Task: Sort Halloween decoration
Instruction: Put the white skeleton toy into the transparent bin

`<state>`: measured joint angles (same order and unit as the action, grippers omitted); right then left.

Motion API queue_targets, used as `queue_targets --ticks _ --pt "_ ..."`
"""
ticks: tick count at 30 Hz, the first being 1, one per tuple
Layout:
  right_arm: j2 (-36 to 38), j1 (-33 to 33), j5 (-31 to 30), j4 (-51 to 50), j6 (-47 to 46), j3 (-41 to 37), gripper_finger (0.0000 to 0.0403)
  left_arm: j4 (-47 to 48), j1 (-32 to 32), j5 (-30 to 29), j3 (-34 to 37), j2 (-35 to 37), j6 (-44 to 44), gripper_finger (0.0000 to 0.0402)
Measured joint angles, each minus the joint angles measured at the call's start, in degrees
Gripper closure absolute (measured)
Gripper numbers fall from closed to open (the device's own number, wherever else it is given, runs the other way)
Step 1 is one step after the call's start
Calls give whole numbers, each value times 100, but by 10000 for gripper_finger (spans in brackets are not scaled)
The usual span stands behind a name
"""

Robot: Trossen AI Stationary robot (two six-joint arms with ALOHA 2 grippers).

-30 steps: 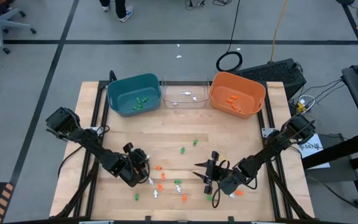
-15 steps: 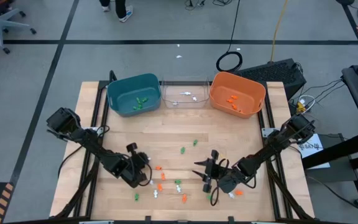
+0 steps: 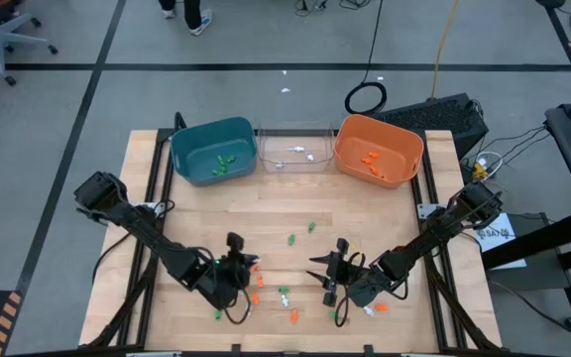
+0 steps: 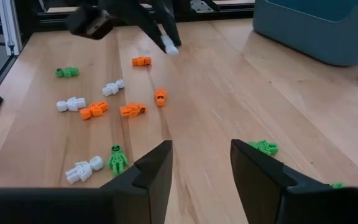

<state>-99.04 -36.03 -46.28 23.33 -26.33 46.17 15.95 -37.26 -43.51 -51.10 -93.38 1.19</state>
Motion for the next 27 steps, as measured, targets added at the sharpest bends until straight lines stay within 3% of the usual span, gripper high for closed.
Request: queue_targets --ticks 5,8,16,27 --pt "0 0 4 0 73 0 257 -700 -67 -40 -38 2 2537 380" --pt "0 0 4 0 94 0 257 -802 -114 -50 -38 2 3515 380" --pt "0 0 3 0 93 0 257 -818 -178 -298 -38 2 3770 380" --pt "-379 37 0 127 46 0 257 -835 -880 -1690 -38 4 4954 380"
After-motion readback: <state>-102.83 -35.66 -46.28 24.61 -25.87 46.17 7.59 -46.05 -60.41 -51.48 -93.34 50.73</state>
